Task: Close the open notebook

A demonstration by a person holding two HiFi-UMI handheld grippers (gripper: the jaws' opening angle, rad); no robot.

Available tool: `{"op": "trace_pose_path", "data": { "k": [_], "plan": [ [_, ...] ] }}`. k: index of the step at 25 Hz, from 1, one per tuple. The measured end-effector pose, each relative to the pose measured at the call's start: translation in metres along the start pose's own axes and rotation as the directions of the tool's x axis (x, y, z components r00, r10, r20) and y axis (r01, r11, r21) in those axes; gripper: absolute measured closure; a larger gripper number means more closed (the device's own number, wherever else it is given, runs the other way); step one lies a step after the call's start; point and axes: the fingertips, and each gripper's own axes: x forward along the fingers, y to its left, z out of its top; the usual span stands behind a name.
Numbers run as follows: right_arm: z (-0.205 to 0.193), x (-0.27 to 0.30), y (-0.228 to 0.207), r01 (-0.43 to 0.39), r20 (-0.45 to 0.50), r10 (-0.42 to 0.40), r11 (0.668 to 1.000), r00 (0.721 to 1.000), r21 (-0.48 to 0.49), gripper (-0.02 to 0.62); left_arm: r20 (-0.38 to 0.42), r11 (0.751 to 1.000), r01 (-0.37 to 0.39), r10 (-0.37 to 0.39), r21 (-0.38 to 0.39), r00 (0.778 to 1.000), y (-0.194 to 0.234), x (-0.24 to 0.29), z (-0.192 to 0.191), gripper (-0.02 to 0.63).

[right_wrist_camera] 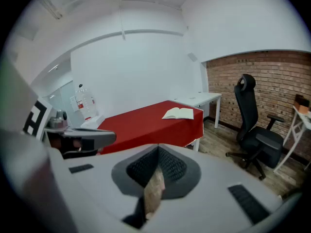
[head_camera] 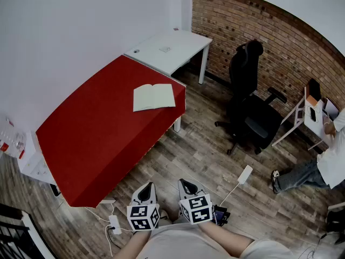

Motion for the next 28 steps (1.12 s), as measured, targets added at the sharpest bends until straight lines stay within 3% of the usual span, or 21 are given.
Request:
{"op": "trace_pose_path", "data": {
  "k": [8, 15, 28],
  "plan": [
    [0.002, 0.01, -0.021, -0.002, -0.014, 0.002, 1.0, 1.0, 0.006, 0.589, -0.006, 1.0, -0.018, 0.018, -0.019, 1.0, -0.001, 0.018, 0.004, 0.612],
    [0.021, 0.059, -0.032, 0.009, -0.028, -0.009, 1.0, 1.0, 0.014, 0.589, -0.012, 0.999, -0.006, 0.006, -0.034, 1.0, 0.031, 0.066, 0.026, 0.612],
    [0.129, 0.223, -0.075, 0.09, -0.018, -0.089, 0.994, 0.996, 0.058, 0.589, -0.02, 0.997, 0.072, -0.071, 0.016, 0.997, 0.131, 0.217, 0.136, 0.612]
  ]
}}
